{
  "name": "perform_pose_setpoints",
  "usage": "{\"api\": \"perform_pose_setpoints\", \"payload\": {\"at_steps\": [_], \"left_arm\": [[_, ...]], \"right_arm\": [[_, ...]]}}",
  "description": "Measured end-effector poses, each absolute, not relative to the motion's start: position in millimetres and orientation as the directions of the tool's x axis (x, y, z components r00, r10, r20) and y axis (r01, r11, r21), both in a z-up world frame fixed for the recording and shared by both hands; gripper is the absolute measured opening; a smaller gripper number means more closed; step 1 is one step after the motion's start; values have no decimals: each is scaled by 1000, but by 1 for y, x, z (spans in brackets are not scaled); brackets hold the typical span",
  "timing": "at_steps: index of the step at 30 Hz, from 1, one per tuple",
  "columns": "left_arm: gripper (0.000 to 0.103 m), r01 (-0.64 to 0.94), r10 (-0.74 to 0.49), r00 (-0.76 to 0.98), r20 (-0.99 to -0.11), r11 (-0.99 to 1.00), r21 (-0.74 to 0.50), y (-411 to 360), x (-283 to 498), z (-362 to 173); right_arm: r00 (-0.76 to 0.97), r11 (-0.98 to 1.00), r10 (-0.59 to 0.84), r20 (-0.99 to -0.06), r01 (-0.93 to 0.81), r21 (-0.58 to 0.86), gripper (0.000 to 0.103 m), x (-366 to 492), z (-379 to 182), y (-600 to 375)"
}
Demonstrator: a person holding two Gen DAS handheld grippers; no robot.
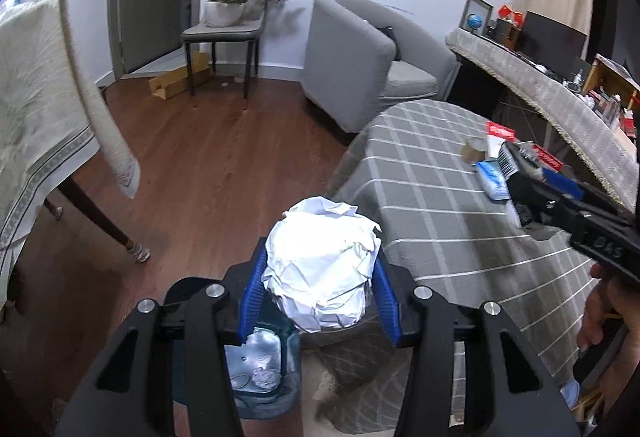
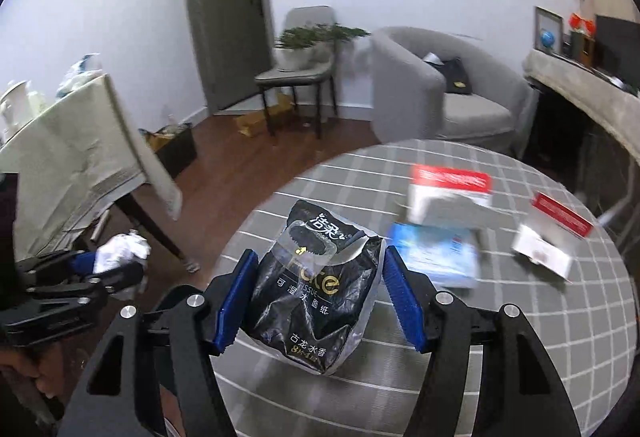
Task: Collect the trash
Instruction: 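Carry the white paper over the teal bin and open the left gripper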
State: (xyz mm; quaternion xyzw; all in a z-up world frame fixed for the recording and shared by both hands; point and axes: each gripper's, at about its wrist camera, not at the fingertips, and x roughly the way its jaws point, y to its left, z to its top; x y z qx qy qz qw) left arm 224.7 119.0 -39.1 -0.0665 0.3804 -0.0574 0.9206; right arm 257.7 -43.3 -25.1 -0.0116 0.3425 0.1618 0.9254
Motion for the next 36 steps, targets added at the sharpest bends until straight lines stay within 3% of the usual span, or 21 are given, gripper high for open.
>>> {"api": "perform_pose_setpoints", "payload": {"at_steps": [15,36], "left_arm": [[51,-49,-90,563,-822,989,-142,183,222,-109],[53,-70,-41,308,-950,995,-65,231,205,-213]], "right_arm": [[573,844,510,-641,-477,245,65,263,-36,49],[457,791,550,-699,-552,262,65,262,-67,133]]}}
